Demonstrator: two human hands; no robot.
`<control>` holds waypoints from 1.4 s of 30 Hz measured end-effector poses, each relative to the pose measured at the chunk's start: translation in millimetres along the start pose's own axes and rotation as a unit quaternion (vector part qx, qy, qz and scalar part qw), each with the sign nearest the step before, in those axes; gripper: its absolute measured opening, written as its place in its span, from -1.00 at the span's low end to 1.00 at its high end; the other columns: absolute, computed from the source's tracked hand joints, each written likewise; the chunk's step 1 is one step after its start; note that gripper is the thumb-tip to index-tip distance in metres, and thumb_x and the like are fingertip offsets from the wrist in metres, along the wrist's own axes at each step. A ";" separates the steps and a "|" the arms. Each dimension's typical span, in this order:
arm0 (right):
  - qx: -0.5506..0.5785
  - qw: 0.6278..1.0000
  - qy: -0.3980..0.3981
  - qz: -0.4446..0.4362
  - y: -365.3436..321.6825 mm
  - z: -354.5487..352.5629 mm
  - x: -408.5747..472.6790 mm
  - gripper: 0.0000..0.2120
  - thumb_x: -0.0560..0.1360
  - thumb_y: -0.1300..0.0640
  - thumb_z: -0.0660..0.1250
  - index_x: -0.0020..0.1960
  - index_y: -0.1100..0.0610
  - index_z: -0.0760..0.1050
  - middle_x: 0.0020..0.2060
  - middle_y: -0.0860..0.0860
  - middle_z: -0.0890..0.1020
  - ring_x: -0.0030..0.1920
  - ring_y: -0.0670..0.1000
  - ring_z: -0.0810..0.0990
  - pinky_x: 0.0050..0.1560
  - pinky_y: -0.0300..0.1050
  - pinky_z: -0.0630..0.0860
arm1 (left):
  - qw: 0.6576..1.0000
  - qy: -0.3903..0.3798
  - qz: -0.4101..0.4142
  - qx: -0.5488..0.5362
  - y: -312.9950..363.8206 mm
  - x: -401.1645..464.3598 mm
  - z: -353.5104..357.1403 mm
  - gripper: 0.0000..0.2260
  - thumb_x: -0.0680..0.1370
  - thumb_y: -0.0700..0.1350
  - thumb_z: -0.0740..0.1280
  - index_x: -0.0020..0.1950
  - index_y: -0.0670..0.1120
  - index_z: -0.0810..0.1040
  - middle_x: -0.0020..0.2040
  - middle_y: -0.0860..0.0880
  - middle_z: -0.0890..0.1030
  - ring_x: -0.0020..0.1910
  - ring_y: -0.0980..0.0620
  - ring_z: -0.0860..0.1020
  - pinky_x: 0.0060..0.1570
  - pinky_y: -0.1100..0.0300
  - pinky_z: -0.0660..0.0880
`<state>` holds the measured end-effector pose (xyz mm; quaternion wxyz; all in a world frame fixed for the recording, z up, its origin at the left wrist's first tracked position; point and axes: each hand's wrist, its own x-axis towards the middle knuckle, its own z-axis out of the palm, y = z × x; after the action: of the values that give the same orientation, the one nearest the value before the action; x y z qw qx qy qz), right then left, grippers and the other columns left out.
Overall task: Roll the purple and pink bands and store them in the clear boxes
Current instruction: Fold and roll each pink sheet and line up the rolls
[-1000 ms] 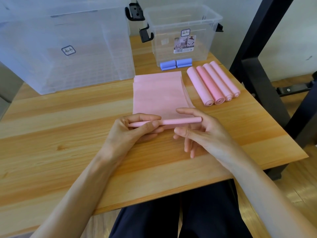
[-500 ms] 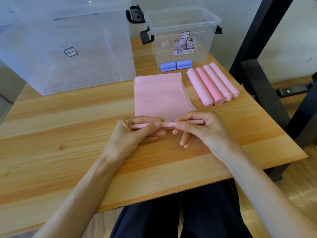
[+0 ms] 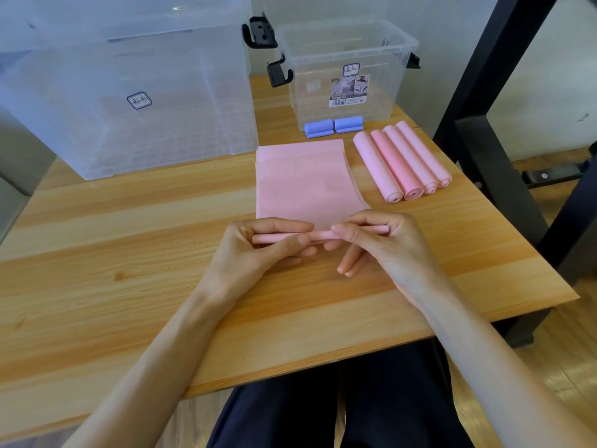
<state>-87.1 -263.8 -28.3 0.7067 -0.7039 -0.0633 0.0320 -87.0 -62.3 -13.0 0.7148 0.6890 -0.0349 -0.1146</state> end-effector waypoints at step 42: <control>0.011 1.000 0.012 -0.006 -1.8 3.0 -4.7 -0.88 0.45 0.17 0.46 -0.07 0.22 0.69 -0.24 0.14 0.73 -0.35 0.12 0.70 -0.36 -0.14 0.64 | 0.999 0.028 0.008 0.023 -2.8 -1.0 2.6 -0.91 0.50 -0.19 0.41 -0.04 -0.15 0.69 -0.12 -0.11 0.74 -0.11 -0.01 0.72 -0.11 0.23 0.64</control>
<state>-92.2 -261.5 -26.7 0.7151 -0.6963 -0.0585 0.0205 -88.9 -64.7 -15.5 0.7002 0.7081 -0.0232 -0.0883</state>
